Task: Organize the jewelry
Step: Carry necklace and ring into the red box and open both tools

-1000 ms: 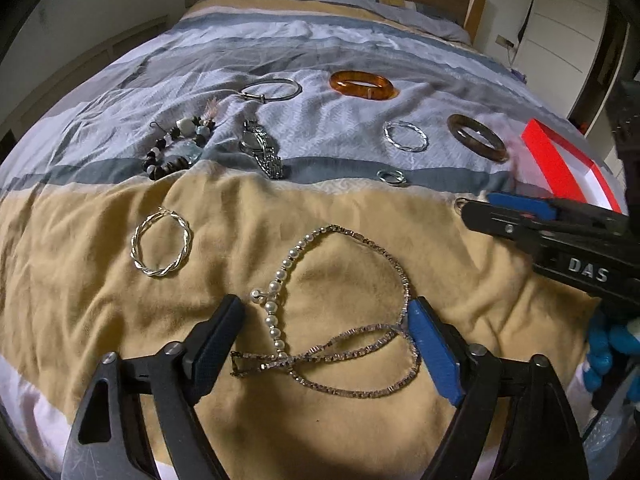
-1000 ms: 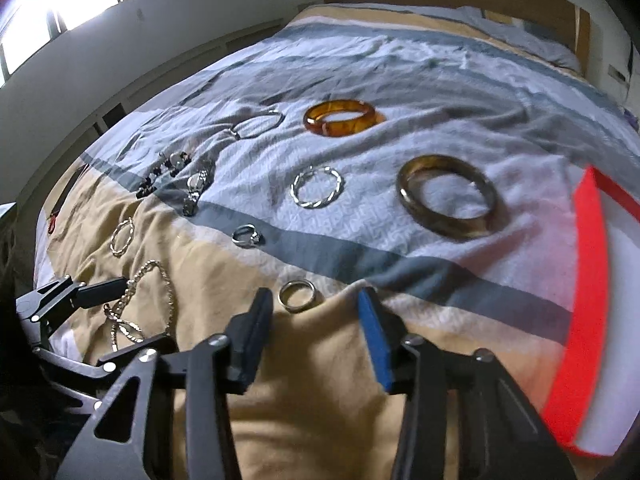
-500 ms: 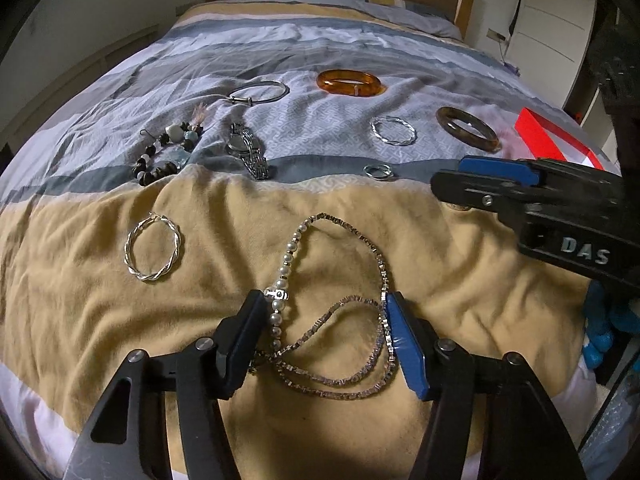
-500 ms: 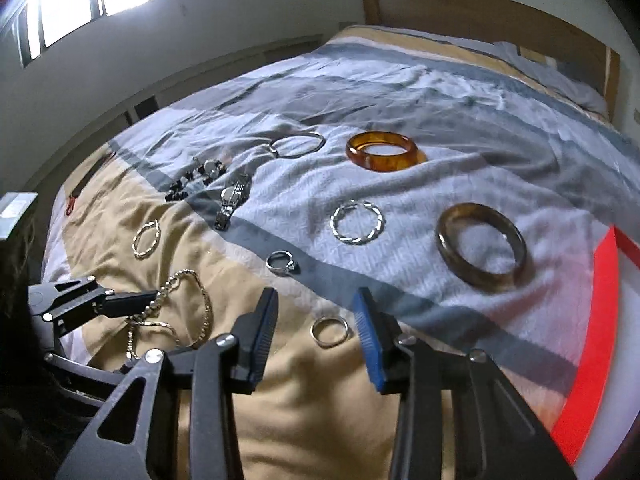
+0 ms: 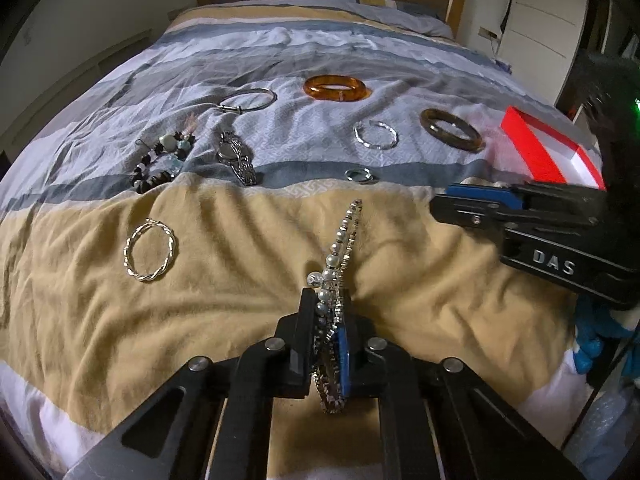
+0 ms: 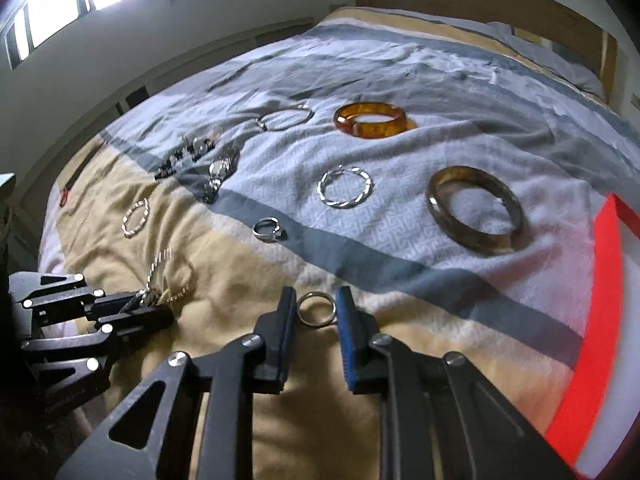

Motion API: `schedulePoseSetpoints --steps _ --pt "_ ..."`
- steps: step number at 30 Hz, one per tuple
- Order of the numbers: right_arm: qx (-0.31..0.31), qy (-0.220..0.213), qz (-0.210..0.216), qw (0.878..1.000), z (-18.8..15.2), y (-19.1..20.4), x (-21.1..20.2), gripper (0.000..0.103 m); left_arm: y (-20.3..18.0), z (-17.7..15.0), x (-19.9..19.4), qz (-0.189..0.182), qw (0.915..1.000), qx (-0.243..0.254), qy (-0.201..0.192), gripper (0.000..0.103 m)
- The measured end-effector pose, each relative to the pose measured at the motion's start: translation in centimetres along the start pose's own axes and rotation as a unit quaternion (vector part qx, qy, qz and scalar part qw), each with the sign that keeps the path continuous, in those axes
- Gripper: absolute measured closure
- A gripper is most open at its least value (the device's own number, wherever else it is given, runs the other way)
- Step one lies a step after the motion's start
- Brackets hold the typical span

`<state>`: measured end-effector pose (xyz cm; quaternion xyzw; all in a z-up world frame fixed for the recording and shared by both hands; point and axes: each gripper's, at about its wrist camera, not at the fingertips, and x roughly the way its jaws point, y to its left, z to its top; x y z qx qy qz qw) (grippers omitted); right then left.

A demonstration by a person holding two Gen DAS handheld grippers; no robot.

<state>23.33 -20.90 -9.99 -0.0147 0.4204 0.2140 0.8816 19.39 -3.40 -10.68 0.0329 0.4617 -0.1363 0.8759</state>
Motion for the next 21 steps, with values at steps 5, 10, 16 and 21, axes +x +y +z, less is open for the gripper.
schedulePoseSetpoints --steps 5,10,16,21 --pt "0.02 -0.027 -0.003 0.999 -0.3 -0.6 -4.1 0.084 -0.9 0.7 -2.2 -0.005 1.0 -0.003 -0.007 0.093" --pt "0.036 -0.058 -0.028 0.997 -1.0 -2.7 -9.3 0.084 -4.3 2.5 -5.1 -0.016 0.9993 0.022 -0.027 0.094" --pt "0.071 -0.075 -0.092 0.99 -3.0 -9.2 -15.4 0.084 -10.7 6.2 -6.4 -0.075 0.9949 0.051 -0.044 0.094" --pt "0.106 -0.069 -0.146 0.981 -5.1 -15.3 -18.1 0.084 -17.4 9.5 -4.8 -0.131 0.9876 0.073 -0.045 0.094"
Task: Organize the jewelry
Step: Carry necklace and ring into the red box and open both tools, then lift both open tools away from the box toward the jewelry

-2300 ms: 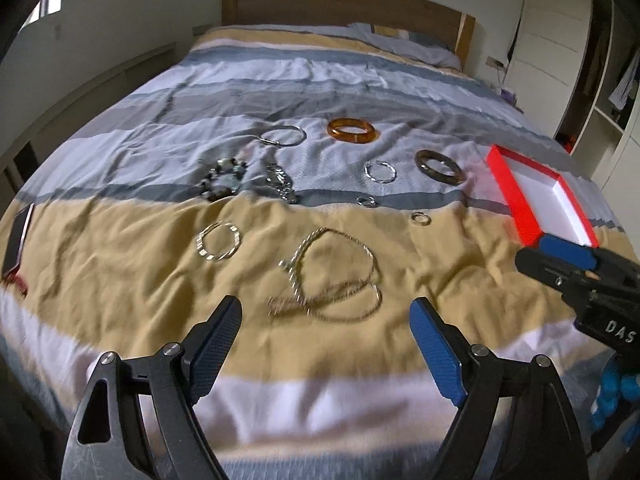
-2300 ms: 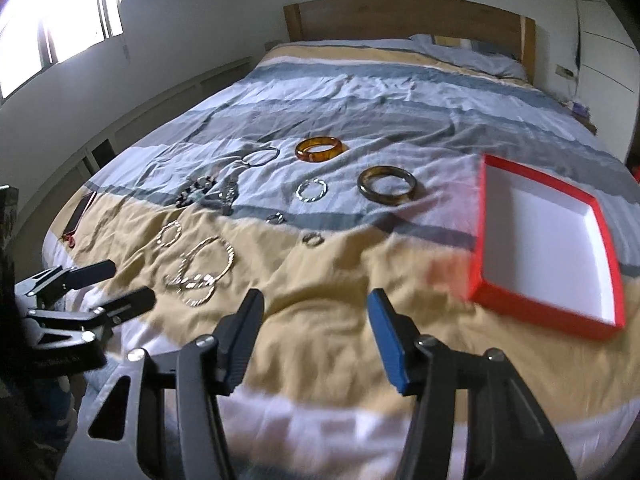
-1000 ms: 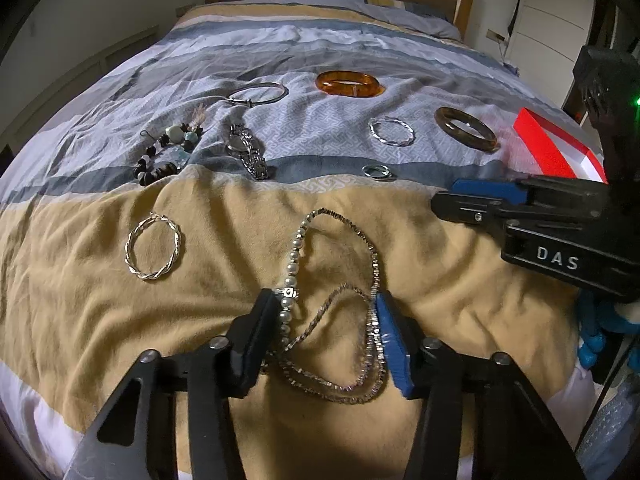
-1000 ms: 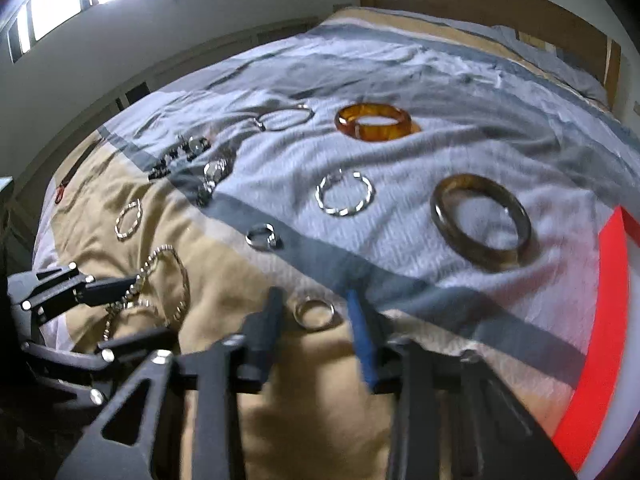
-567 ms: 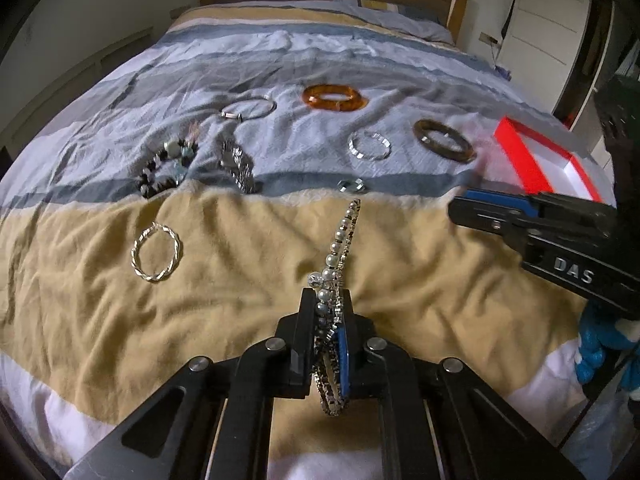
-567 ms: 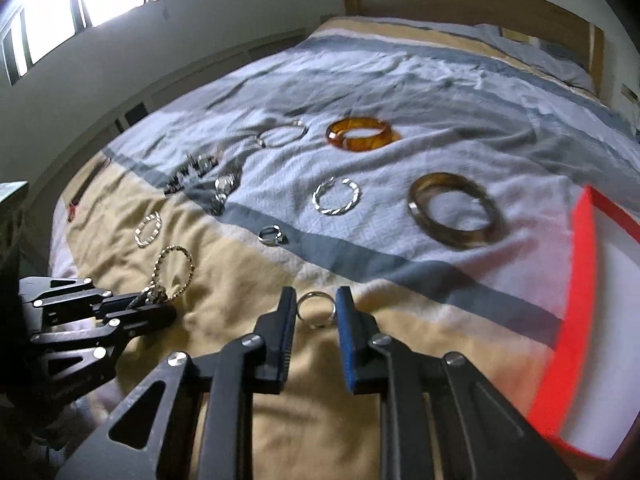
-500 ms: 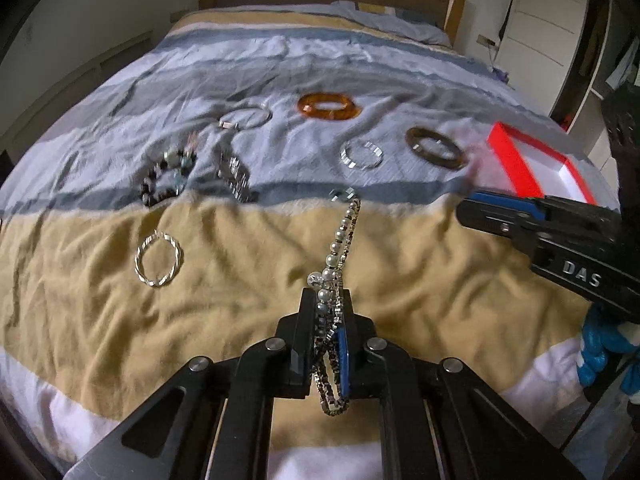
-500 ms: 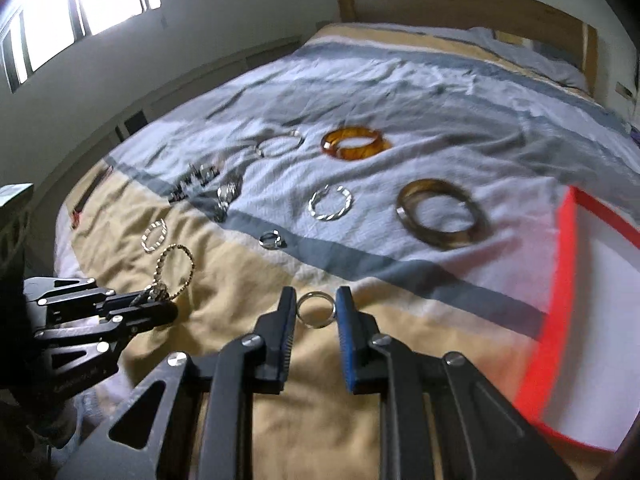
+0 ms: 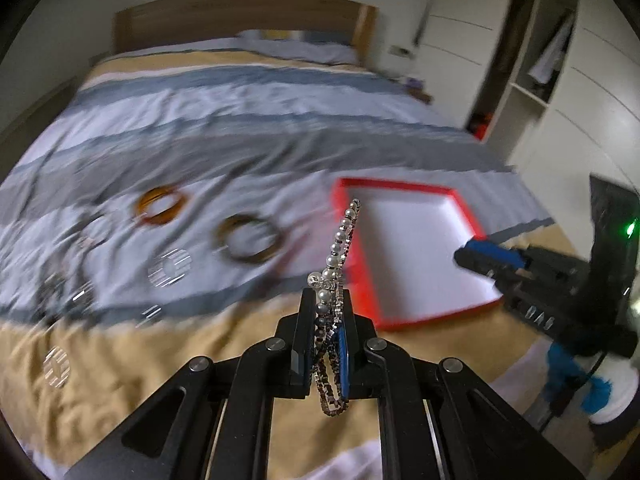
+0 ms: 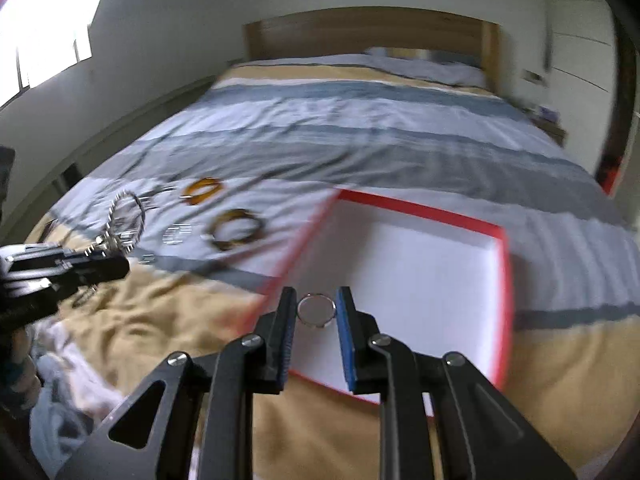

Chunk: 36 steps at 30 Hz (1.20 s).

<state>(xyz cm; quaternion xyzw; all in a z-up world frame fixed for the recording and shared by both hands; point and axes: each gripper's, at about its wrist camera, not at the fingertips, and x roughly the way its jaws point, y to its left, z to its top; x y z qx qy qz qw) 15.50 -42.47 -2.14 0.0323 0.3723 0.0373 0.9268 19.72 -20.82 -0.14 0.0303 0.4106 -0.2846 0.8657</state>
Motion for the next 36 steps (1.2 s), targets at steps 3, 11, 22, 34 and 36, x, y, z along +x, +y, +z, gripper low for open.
schedulePoseSetpoints --steps 3,11,22,34,36 --pt "0.013 0.011 -0.023 1.0 -0.6 -2.8 0.6 0.084 -3.0 2.3 3.0 -0.035 0.9994 0.006 0.002 0.094" --pt "0.023 0.055 -0.034 0.998 -3.2 -5.9 3.8 0.084 -6.9 2.4 12.4 -0.049 0.9966 0.021 0.063 0.094" --pt "-0.005 0.089 -0.048 0.995 -4.4 -5.5 5.3 0.082 -5.6 -0.1 15.5 -0.022 0.9957 0.017 0.088 0.09" --pt "0.02 0.071 -0.069 0.995 -4.5 -5.8 1.5 0.067 -6.0 -0.1 13.4 -0.003 0.9962 0.008 0.087 0.065" --pt "0.027 0.064 -0.074 0.995 -4.6 -6.0 0.1 0.067 -6.0 -0.1 12.6 0.002 0.9964 0.008 0.085 0.065"
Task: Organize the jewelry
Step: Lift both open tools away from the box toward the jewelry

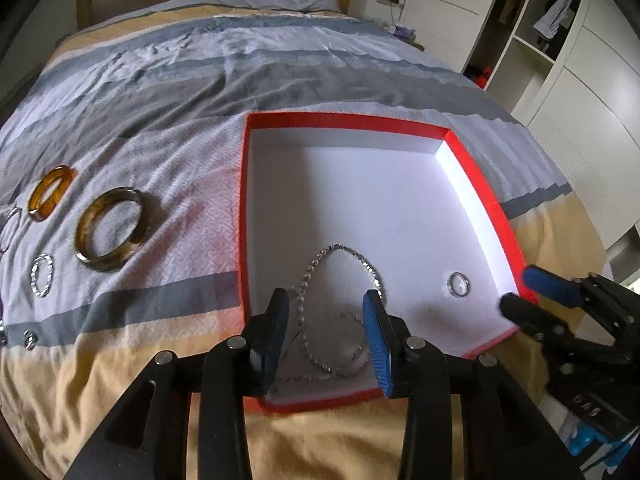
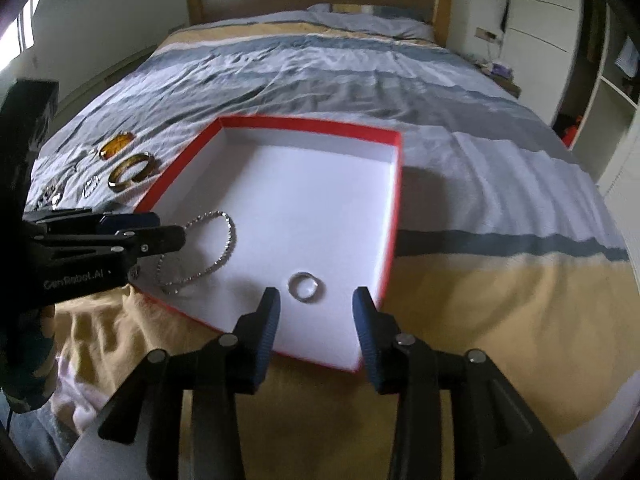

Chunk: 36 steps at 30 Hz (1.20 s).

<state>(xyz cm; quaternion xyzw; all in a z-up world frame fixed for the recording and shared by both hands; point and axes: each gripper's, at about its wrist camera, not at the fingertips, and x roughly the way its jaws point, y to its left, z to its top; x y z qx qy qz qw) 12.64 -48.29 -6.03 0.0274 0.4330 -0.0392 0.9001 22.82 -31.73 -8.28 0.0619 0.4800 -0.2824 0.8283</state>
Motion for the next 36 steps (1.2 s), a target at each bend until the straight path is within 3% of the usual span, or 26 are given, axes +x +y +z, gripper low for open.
schedulePoseSetpoints --steps 8,15,20,26,32,36 --pt "0.024 -0.025 -0.002 0.999 -1.1 0.2 -5.7 0.067 -0.7 -1.8 -6.8 0.024 0.9986 0.003 -0.047 0.065" --pt "0.044 -0.037 0.003 0.998 -3.2 2.7 -10.2 0.067 0.2 -5.7 -12.6 0.049 0.9976 -0.015 -0.047 0.064" --pt "0.042 -0.045 0.013 0.998 -5.1 5.8 -12.9 0.067 1.4 -9.5 -16.3 0.068 0.9951 -0.027 -0.066 0.053" --pt "0.034 -0.057 0.024 0.998 -7.0 9.6 -15.4 0.067 3.6 -13.6 -21.1 0.098 0.9886 -0.036 -0.108 0.053" --pt "0.01 -0.072 0.046 0.996 -8.1 13.1 -17.9 0.067 6.8 -17.4 -25.1 0.132 0.9829 -0.057 -0.115 0.052" --pt "-0.004 -0.085 0.059 0.995 -8.6 14.7 -19.4 0.067 9.1 -19.8 -27.7 0.161 0.9755 -0.077 -0.128 0.045"
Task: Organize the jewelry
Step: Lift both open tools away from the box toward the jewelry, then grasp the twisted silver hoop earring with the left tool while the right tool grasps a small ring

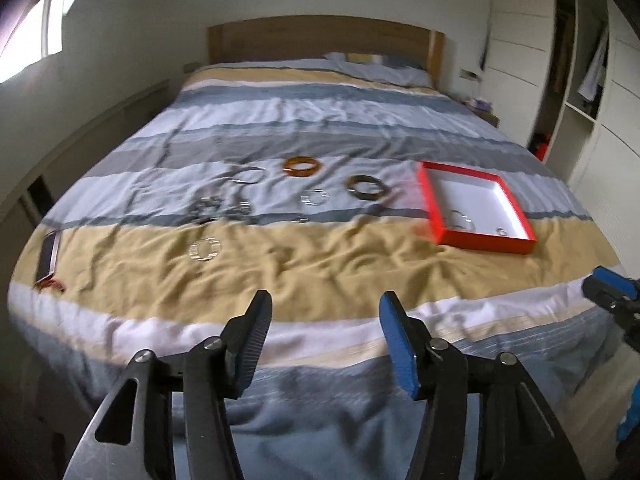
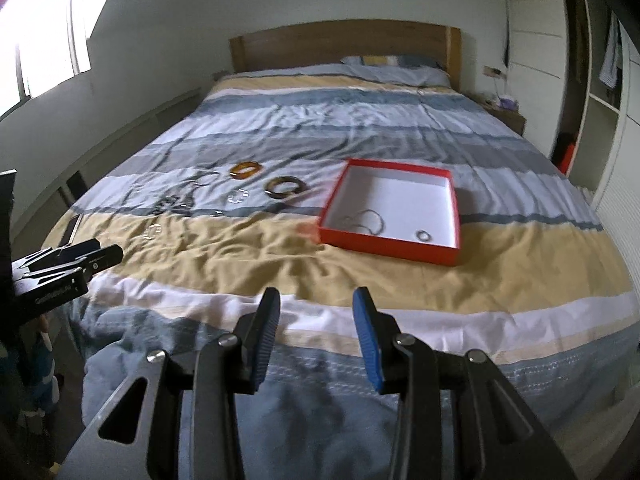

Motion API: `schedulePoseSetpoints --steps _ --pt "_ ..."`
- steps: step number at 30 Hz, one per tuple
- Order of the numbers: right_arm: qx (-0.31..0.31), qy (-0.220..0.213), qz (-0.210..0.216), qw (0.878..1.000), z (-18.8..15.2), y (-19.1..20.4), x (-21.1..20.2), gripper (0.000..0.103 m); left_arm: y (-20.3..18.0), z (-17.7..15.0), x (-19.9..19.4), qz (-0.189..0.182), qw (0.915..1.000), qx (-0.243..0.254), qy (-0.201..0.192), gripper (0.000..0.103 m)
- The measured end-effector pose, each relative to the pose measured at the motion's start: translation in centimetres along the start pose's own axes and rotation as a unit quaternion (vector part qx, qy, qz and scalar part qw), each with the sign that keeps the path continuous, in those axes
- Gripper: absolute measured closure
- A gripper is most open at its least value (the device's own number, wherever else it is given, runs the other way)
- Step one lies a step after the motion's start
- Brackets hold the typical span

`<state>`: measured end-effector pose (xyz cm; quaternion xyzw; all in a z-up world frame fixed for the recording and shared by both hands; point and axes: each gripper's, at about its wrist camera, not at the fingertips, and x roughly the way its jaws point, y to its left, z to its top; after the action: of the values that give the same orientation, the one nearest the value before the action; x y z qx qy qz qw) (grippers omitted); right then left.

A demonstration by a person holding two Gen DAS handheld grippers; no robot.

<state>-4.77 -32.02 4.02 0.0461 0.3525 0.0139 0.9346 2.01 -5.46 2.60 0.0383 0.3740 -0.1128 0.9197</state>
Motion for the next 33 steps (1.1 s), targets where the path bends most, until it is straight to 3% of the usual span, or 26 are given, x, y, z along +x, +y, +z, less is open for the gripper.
schedulePoseSetpoints --steps 4,18,24,33 --pt "-0.006 -0.006 0.012 1.0 -0.1 1.5 -0.7 0.067 2.7 -1.1 -1.7 0.024 0.9996 -0.014 -0.009 0.034" --pt "-0.033 -0.028 0.033 0.999 1.4 4.8 1.5 0.067 9.1 -1.9 -0.5 0.08 0.9954 -0.052 -0.011 0.029" --pt "-0.05 -0.023 0.054 0.997 2.8 6.3 5.0 0.067 11.6 -1.6 2.2 0.085 0.9933 -0.078 -0.001 0.029" --pt "-0.064 0.014 0.093 0.993 4.9 8.6 12.4 0.067 13.9 0.0 8.1 0.064 0.9923 -0.103 0.025 0.029"
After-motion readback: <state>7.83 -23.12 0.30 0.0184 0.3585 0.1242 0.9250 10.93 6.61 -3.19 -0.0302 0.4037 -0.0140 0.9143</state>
